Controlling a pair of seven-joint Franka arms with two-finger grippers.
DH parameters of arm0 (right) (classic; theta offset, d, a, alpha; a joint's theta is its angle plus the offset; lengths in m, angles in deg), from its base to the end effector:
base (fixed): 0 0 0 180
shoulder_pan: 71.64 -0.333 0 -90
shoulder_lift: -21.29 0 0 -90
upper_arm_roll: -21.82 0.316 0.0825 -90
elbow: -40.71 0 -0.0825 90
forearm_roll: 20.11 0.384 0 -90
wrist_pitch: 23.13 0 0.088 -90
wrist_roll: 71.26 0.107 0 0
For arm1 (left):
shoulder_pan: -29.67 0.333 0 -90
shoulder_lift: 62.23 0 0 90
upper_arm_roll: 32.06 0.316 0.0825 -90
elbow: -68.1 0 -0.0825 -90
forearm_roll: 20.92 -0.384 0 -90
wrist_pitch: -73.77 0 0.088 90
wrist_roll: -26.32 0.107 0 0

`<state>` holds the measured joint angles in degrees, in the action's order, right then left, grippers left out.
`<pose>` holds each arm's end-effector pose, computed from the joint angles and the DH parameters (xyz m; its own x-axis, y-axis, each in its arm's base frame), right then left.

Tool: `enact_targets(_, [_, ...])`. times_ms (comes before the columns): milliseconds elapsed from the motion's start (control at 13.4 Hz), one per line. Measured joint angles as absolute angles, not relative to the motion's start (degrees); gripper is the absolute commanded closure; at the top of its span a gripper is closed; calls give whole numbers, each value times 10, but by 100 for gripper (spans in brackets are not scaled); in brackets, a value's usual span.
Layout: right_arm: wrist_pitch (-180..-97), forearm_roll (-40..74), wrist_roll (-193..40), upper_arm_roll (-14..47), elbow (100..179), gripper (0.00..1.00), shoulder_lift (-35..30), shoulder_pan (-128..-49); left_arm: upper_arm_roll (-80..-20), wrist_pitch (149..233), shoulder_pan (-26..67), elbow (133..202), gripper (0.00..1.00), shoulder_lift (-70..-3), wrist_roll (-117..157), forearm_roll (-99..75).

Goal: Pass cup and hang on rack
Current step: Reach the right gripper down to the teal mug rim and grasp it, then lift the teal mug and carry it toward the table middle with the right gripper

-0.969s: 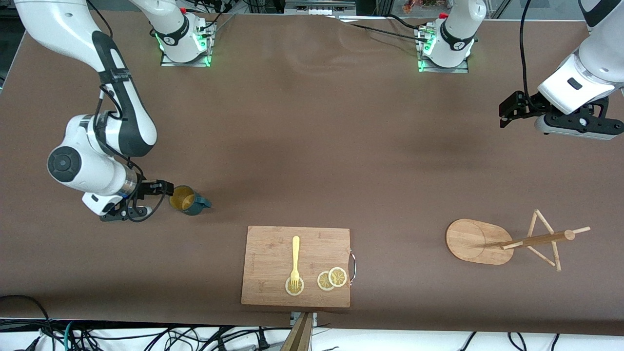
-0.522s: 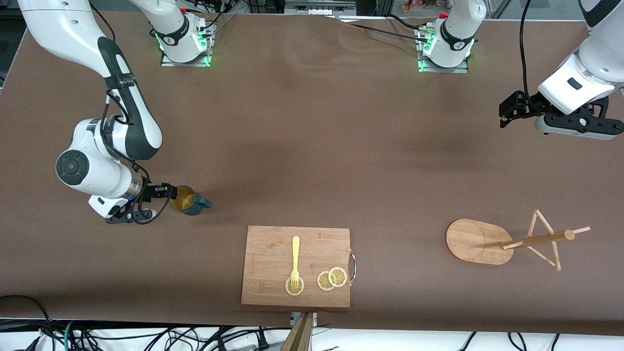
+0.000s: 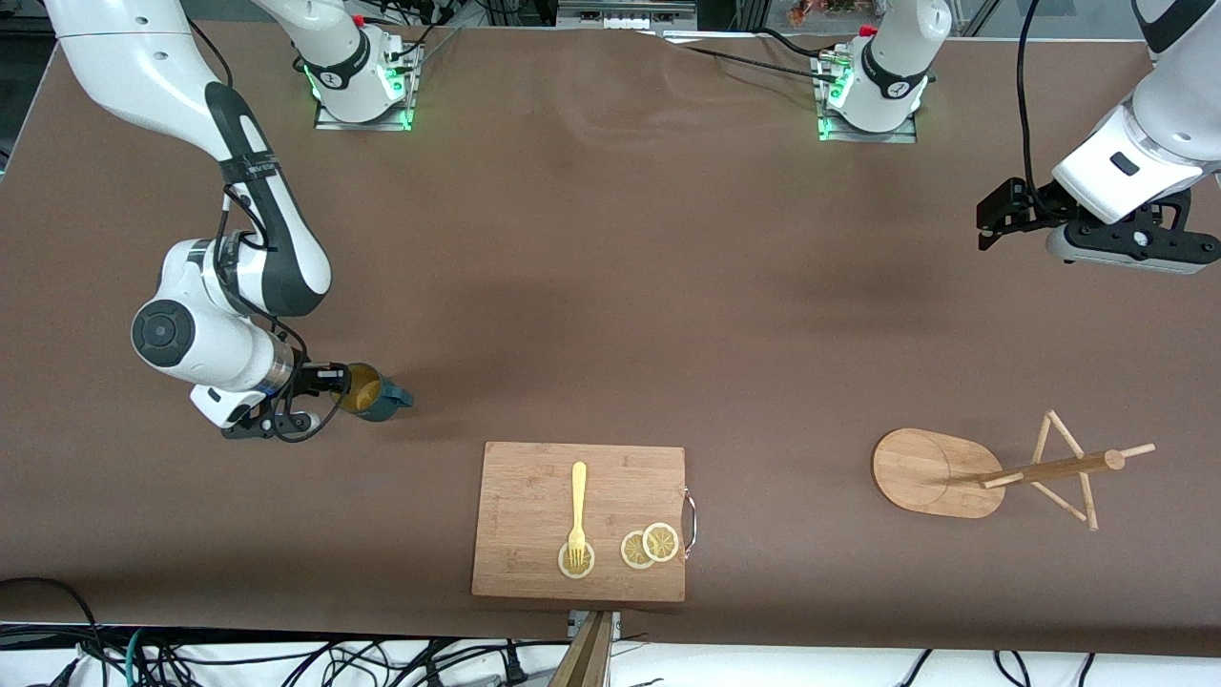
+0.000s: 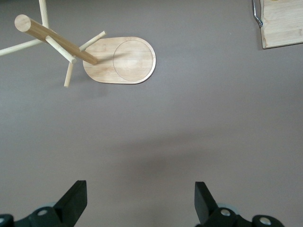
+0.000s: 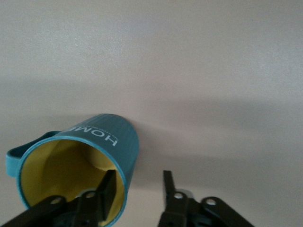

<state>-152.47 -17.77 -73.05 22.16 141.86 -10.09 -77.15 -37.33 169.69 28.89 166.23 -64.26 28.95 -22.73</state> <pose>0.6522 0.0676 0.2493 0.9928 0.1064 -0.0550 0.1046 -0.9939 -0.0349 0.5467 -0.0556 0.5857 0.9881 -0.1540 -0.0049 -0.1541 -0.9875 -0.0345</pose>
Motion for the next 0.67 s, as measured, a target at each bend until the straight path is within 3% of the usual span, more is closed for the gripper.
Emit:
enact_targets(75, [-1525,-178,-731,222,1419,98,-101,-771,-373,1697,289,1662,0,-643,289,-227])
enact_targets(149, [-1525,-178,-731,222,1419,100,-101,-772,-373,1697,289,1662,0,-643,289,-227])
enact_targets(671, [-1517,-178,-727,224,1402,100,-101,-809,-373,1697,289,1662,0,-643,289,-227])
